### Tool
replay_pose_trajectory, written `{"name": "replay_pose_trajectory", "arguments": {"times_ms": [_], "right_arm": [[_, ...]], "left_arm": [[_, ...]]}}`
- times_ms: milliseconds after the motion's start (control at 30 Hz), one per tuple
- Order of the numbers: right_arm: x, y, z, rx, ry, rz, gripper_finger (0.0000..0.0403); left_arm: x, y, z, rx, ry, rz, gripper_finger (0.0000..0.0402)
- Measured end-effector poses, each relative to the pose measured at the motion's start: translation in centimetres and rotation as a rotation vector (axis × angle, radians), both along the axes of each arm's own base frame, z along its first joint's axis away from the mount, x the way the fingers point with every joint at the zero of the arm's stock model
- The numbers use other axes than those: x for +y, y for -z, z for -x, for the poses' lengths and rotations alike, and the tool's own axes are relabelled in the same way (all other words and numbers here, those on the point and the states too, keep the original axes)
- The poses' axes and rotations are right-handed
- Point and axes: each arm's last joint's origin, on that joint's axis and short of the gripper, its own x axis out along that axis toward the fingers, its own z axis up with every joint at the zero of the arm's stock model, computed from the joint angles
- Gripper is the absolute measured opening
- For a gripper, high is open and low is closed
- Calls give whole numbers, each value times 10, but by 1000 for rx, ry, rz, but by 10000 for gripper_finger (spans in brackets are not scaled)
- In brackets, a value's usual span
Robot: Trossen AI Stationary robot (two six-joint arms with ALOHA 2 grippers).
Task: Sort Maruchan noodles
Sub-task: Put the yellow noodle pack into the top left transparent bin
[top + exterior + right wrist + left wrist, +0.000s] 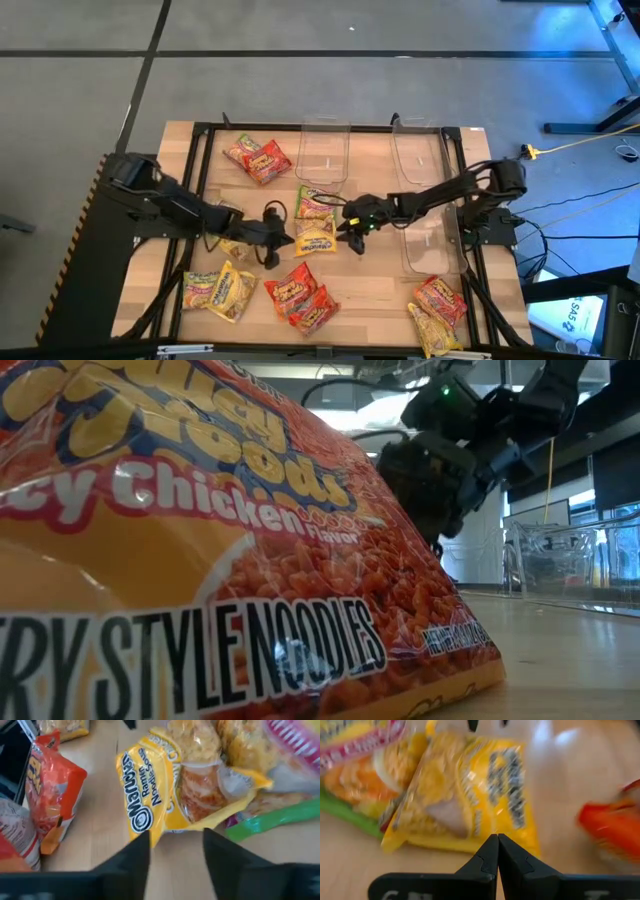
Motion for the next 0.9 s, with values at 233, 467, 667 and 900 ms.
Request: {"name": "replay_pose_trajectory", "arguments": {"times_ms": [233, 467, 667, 900], "right_arm": [[0, 12, -5, -6, 29, -31, 284], [0, 23, -9, 3, 65, -61, 307], [1, 18, -15, -95, 61, -97, 296], [5, 13, -17, -141, 42, -123, 239]], "left_arm": [[-2, 17, -13, 64, -1, -30, 2], [-5, 20, -28, 68, 27, -67, 2], [-8, 14, -34, 46, 35, -61, 2], [-9, 8, -40, 22, 51, -81, 2]]}}
